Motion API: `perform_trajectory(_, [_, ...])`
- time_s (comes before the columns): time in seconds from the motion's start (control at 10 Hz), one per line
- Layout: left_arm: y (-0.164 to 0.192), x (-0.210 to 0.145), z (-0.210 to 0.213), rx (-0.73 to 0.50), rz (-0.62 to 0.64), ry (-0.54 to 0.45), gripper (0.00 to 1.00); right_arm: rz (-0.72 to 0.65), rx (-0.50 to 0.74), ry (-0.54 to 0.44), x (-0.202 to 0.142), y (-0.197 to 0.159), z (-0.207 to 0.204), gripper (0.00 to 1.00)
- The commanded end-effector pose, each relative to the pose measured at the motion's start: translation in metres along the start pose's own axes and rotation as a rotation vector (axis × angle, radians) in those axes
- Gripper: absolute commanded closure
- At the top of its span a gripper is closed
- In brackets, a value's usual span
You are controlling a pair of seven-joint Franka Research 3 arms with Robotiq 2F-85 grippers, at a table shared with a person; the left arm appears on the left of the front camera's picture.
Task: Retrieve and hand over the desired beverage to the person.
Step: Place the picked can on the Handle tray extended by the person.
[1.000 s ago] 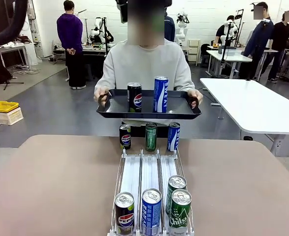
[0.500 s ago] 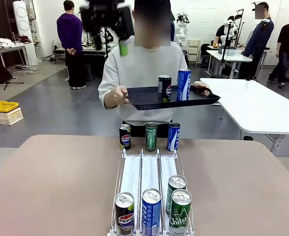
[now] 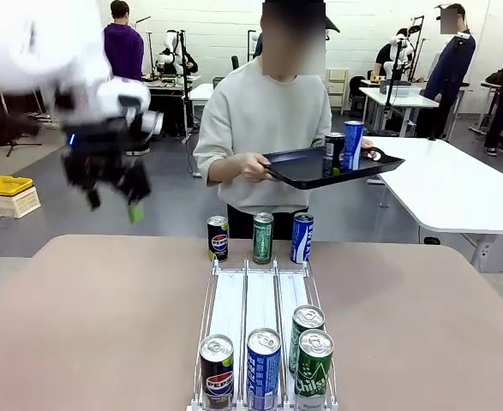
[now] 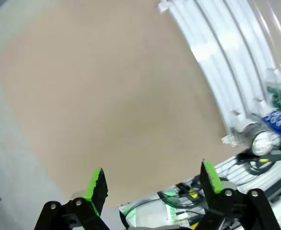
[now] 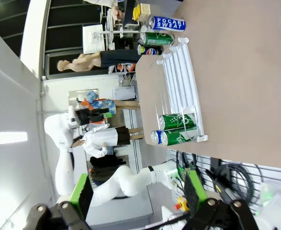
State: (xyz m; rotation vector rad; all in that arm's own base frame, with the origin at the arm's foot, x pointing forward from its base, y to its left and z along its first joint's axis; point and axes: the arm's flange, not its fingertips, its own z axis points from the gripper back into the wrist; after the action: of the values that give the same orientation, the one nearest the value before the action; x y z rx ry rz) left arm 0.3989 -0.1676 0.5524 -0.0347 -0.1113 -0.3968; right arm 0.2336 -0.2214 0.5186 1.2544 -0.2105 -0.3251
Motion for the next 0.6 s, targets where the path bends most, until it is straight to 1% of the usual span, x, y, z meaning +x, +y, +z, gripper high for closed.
perform_trajectory(0.0, [-0.008,-0.045,-0.034,-0.028,0.018,-0.022,0.00,0.013,0.025,-0.001,0.001,0.001,-0.001,0.00])
perform_trajectory(0.1, [-0.008,-0.044,-0.034,-0.012,0.056,0.010,0.00,0.013,0.025,-0.001,0.001,0.001,-0.001,0.00])
perform_trajectory(0.2, [0.003,-0.027,-0.034,0.002,0.015,0.009,0.00,0.013,0.025,-0.001,0.001,0.001,-0.001,0.00])
perform_trajectory(0.5, [0.003,-0.027,-0.034,0.002,0.015,0.009,0.00,0.013,0.025,-0.001,0.001,0.001,-0.001,0.00])
